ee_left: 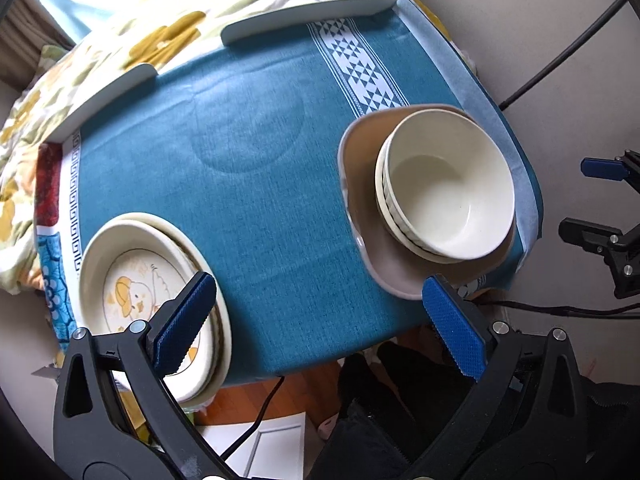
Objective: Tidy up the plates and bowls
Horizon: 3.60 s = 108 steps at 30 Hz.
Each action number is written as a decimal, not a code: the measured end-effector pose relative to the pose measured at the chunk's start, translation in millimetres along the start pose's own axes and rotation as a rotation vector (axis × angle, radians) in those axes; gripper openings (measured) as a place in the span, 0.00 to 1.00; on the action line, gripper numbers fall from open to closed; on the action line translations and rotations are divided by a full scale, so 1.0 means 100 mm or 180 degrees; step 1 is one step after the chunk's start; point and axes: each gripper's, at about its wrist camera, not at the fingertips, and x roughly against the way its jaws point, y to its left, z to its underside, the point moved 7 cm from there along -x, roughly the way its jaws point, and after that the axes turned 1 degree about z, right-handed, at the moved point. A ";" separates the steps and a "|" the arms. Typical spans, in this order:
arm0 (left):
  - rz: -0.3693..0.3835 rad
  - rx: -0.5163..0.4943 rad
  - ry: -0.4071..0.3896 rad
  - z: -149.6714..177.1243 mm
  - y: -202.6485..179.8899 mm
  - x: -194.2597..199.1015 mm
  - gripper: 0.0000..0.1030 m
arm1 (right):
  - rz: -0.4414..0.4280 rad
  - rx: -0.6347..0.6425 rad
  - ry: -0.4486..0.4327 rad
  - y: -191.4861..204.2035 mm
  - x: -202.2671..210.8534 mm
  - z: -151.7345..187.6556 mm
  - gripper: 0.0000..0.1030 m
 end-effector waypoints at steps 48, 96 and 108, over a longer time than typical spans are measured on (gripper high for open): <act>0.0306 -0.0795 0.0086 -0.29 -0.58 -0.82 0.14 | -0.0522 0.0319 0.0127 0.27 -0.90 -0.02 0.17; -0.0115 -0.0189 -0.0071 0.92 1.81 0.09 0.14 | -0.0547 0.1158 -0.0008 2.97 -0.76 -0.65 0.17; -0.0017 -0.0151 -0.0019 1.05 2.09 -0.16 0.14 | -0.0494 0.0941 -0.0051 3.12 -0.92 -0.67 0.17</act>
